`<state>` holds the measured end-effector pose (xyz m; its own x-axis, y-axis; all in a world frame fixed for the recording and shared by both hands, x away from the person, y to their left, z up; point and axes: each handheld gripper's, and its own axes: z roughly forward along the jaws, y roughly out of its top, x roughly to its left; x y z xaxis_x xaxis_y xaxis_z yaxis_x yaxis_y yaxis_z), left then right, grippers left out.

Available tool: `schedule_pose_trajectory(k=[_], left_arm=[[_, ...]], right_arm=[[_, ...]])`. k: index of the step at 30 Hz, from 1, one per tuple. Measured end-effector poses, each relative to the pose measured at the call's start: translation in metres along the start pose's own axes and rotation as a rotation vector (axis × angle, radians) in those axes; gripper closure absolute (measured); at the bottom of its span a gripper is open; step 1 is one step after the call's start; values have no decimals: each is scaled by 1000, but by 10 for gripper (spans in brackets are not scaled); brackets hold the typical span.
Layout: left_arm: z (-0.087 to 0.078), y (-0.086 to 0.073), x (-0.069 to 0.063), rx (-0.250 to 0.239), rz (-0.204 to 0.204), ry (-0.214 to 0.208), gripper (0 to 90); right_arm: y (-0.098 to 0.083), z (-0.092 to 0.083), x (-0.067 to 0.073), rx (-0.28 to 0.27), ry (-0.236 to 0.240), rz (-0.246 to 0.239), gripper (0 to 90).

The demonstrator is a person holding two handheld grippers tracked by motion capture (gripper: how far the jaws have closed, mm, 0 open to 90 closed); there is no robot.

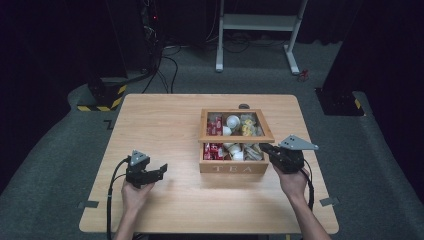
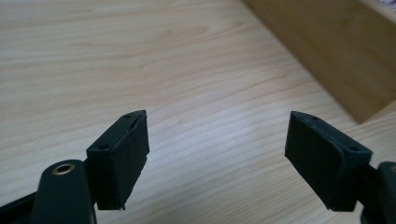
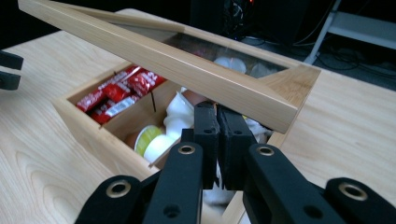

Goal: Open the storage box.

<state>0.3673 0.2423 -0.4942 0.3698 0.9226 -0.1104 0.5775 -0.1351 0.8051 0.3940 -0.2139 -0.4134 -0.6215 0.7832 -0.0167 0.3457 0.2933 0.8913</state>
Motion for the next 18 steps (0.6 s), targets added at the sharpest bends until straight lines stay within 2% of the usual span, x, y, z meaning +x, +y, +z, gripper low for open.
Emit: schedule_pose_trajectory(k=[2, 8, 14, 15, 18], left_arm=[[1, 6, -5, -9, 14, -16, 223], [7, 21, -20, -25, 17, -78, 226], [11, 31, -33, -35, 45, -113, 234], [12, 35, -39, -40, 60, -126, 239], [13, 42, -47, -39, 71, -153, 277]], right_arm=[[5, -1, -2, -8, 2, 1, 865], [15, -1, -8, -19, 26, 21, 864], [23, 1, -12, -22, 42, 40, 864], [24, 1, -13, -24, 45, 42, 863], [28, 1, -15, -25, 49, 46, 863]])
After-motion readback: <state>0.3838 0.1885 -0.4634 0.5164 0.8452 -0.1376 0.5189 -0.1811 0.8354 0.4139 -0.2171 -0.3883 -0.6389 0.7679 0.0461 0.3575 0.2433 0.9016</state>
